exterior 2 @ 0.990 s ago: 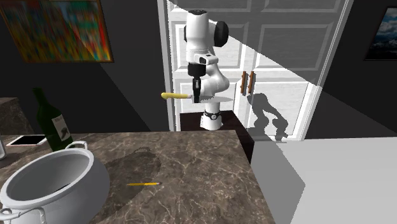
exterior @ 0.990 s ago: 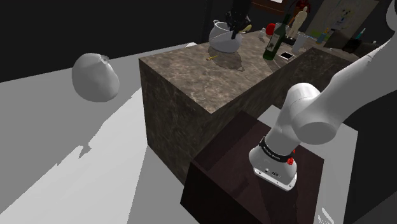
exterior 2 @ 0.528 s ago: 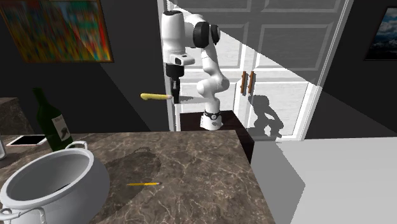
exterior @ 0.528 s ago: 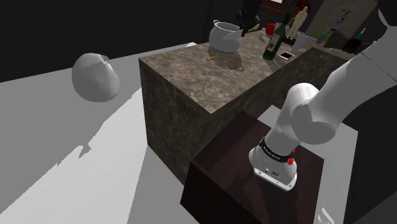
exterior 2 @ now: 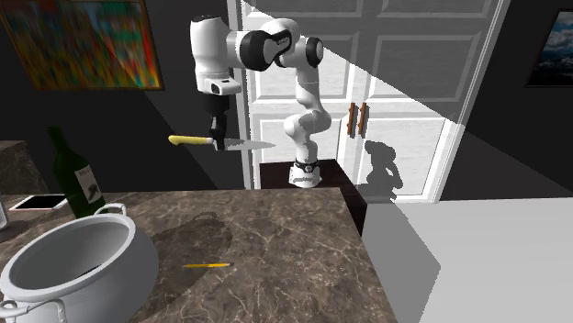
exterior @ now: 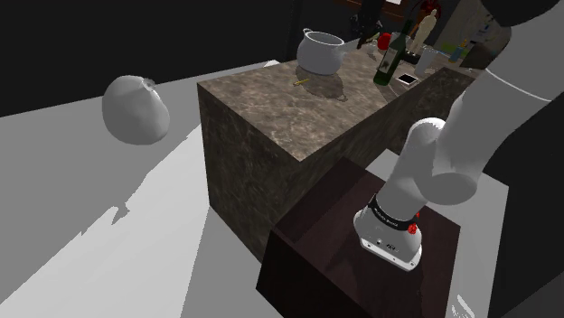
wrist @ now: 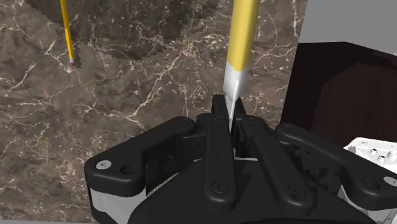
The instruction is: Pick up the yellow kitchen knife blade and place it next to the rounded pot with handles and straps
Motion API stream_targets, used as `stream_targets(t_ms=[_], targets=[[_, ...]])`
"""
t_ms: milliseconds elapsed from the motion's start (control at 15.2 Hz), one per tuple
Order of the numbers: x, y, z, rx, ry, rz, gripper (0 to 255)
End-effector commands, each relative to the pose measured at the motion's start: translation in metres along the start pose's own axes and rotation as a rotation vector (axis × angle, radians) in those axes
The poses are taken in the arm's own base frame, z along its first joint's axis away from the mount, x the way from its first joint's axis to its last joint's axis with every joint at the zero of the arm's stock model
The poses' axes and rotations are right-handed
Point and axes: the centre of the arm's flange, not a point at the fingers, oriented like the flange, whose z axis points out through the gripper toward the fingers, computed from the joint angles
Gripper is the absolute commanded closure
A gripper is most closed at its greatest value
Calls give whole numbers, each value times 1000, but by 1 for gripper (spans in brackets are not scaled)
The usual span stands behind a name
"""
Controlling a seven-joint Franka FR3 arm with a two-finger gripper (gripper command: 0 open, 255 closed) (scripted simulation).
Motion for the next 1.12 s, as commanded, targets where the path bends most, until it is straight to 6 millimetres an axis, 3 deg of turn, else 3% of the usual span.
stream_targets(t_ms=[0, 792, 858, 1056], targets=[[-28, 0, -1, -3, -3, -5, 255], [-187, 1, 2, -3, -3, -5, 255], [-212, 1, 2, -3, -3, -5, 255], [-212, 1, 18, -3, -3, -5, 255]])
